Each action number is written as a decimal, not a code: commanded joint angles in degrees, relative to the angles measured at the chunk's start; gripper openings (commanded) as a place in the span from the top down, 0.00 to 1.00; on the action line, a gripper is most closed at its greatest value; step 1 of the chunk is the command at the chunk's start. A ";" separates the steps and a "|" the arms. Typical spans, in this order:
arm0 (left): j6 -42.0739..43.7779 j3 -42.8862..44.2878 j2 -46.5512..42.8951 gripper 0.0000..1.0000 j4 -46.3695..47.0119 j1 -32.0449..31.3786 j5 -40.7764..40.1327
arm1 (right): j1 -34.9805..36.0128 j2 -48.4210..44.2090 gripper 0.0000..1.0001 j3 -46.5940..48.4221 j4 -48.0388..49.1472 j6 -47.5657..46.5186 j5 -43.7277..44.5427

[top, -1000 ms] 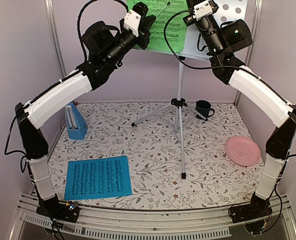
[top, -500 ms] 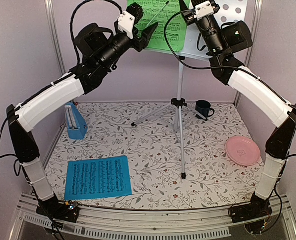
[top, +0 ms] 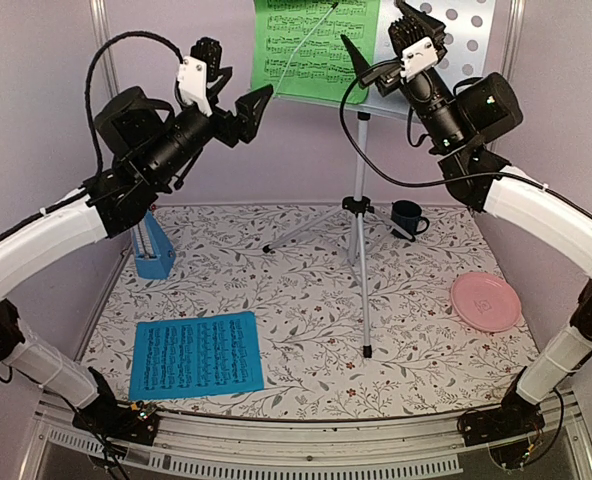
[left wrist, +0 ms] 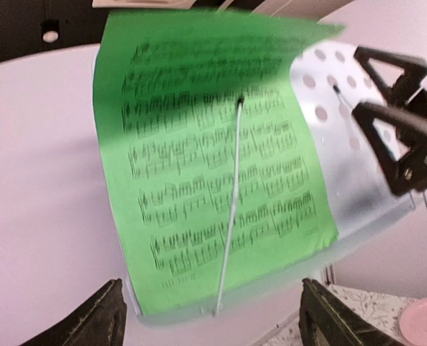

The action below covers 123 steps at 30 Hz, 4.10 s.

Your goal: Set up the instrument practice props

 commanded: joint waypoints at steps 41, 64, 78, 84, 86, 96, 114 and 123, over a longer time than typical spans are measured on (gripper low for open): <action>-44.57 -48.26 8.16 0.25 -24.32 4.48 13.79 | 2.58 -20.56 0.01 -41.23 -25.05 43.51 -5.22; -5.35 -32.32 6.60 0.27 -31.61 -1.72 15.22 | 2.56 -16.68 0.00 -42.72 -28.99 44.87 -10.97; -36.59 -51.03 -3.02 0.28 -21.38 5.44 17.72 | 4.91 0.66 0.19 -31.52 -38.22 42.33 -7.35; -53.36 -61.52 -10.89 0.32 -13.44 3.24 14.66 | 6.35 9.90 0.44 -23.78 -43.52 43.93 -2.81; -58.36 -63.35 -14.49 0.32 -14.44 0.62 9.83 | 6.95 12.57 0.48 -22.13 -43.95 45.47 -1.02; -78.90 -69.74 -26.16 0.29 -24.86 -1.39 -3.29 | 8.45 24.21 0.56 -16.44 -48.08 48.27 0.41; -70.16 -65.93 -10.91 0.26 -12.59 11.82 3.63 | 8.46 22.52 0.50 -25.50 -49.18 52.92 -19.91; -59.00 -54.76 3.26 0.29 -6.64 15.51 10.71 | 9.41 16.82 0.42 -31.18 -48.93 56.73 -29.08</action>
